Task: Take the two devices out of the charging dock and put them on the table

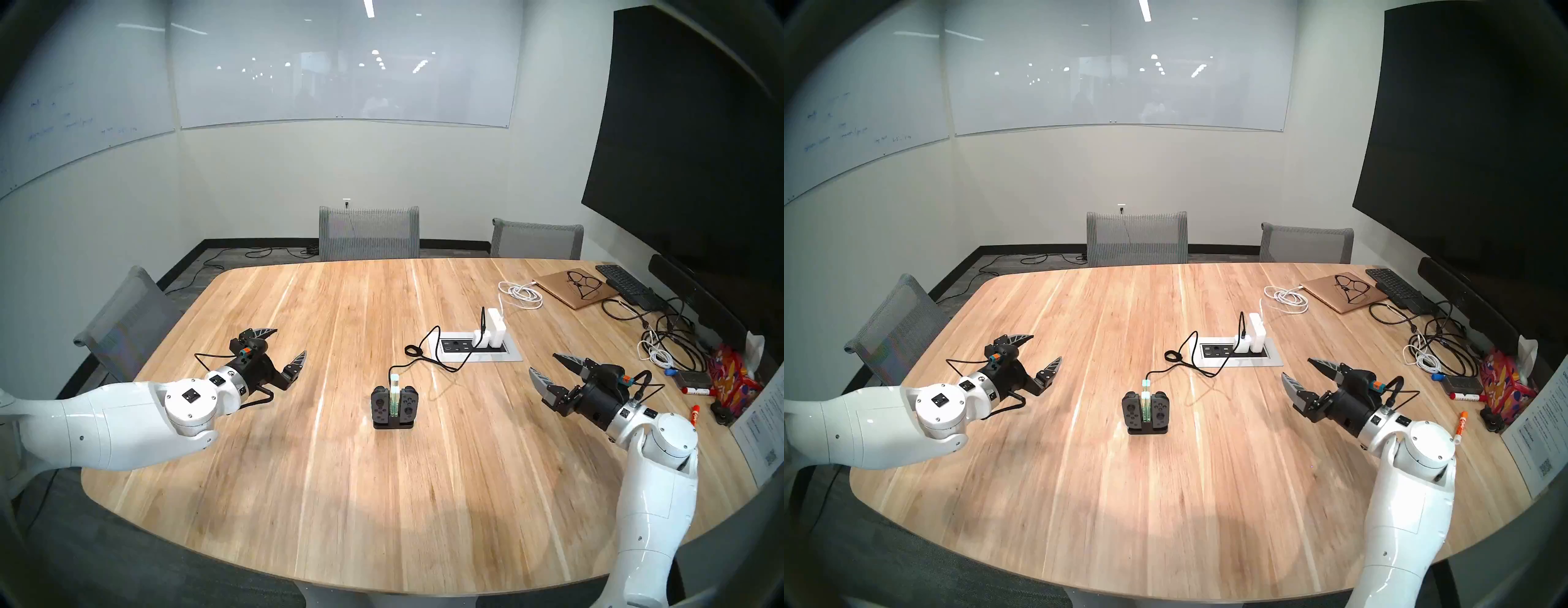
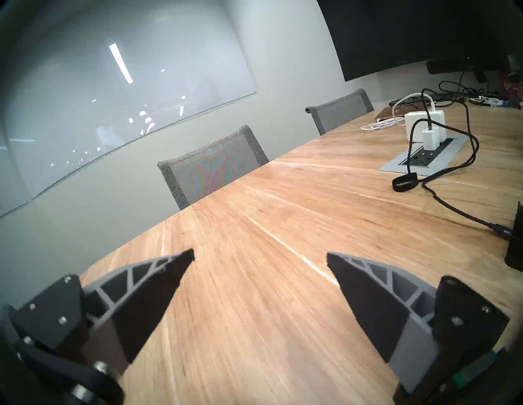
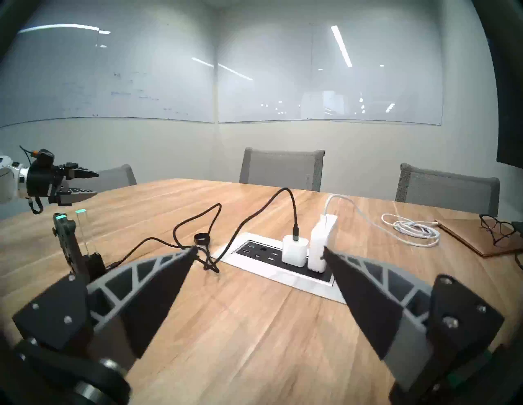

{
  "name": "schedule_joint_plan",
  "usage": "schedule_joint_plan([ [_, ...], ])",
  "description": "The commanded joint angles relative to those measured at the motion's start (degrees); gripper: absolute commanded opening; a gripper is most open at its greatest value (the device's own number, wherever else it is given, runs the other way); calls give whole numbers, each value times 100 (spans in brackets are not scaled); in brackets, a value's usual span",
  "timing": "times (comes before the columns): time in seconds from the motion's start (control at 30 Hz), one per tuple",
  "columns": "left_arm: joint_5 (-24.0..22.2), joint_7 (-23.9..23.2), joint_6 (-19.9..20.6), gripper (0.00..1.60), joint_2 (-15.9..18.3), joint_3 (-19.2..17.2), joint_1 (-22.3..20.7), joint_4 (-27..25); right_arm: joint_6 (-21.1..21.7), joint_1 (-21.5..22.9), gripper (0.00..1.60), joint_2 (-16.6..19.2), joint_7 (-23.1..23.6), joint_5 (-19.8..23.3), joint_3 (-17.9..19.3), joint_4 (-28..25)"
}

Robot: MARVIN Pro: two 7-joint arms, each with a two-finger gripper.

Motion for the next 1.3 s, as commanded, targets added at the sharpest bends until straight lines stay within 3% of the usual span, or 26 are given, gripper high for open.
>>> schedule_joint_plan([
  [0.0, -13, -1, -16, 160, -3, -70, -83, -1, 297, 13, 160, 261, 526, 409, 74, -102],
  [0.2, -13, -1, -16, 160, -3, -70, -83, -1, 404, 1, 160, 457, 1170, 457, 69, -92],
  [0.43, -15, -3, -16, 160, -3, -71, -84, -1, 347, -7, 160, 434, 1408, 394, 8, -75],
  [1.27, -14, -1, -16, 160, -3, -69, -84, -1, 36, 36, 160, -210, 868, -357, -685, -236],
])
